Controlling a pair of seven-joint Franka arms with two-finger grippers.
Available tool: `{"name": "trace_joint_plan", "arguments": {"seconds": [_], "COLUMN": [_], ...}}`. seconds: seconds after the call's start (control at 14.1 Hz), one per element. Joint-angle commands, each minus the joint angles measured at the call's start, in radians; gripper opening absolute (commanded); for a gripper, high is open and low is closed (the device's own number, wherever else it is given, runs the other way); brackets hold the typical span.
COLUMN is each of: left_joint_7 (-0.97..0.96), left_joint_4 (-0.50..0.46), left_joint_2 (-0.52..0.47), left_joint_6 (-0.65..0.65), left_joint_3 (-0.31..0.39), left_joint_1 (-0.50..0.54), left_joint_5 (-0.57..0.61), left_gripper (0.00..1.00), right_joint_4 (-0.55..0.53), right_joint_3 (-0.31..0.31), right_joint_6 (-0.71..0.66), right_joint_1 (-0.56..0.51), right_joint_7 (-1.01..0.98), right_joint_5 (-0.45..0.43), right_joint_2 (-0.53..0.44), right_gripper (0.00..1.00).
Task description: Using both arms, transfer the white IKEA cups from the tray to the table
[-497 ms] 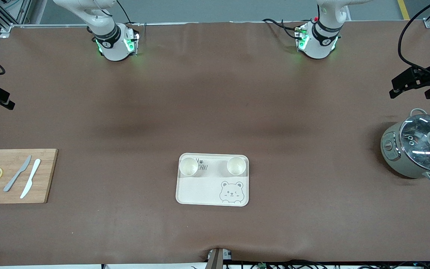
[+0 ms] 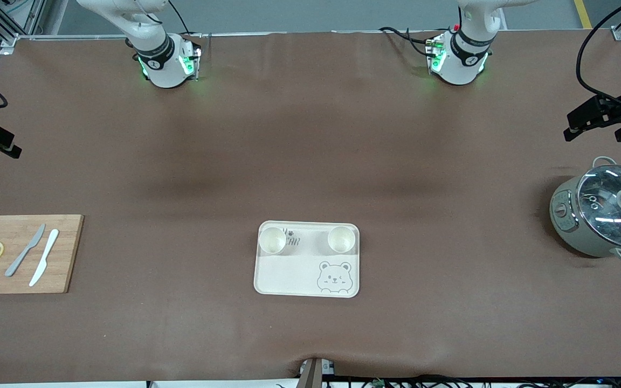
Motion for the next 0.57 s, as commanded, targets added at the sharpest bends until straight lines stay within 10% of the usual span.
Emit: {"name": "trace_joint_plan", "arguments": {"seconds": [0.0, 0.5], "left_joint_7": [0.001, -0.008], "left_joint_4": [0.021, 0.024], "left_joint_2": [0.039, 0.163], "left_joint_6": [-0.019, 0.012], "left_joint_3": [-0.006, -0.021], "left_joint_1": [0.01, -0.04], "left_joint_5": [-0.011, -0.021], "left_gripper": [1.0, 1.0], "right_joint_4": [0.025, 0.022], "right_joint_3": [0.013, 0.013], "right_joint_6": [-0.014, -0.017], "right_joint_1": [-0.019, -0.007], "right_joint_7": [-0.004, -0.005], "right_joint_5": [-0.007, -0.004], "right_joint_2": [0.012, 0.034], "right_gripper": [1.0, 1.0]}}
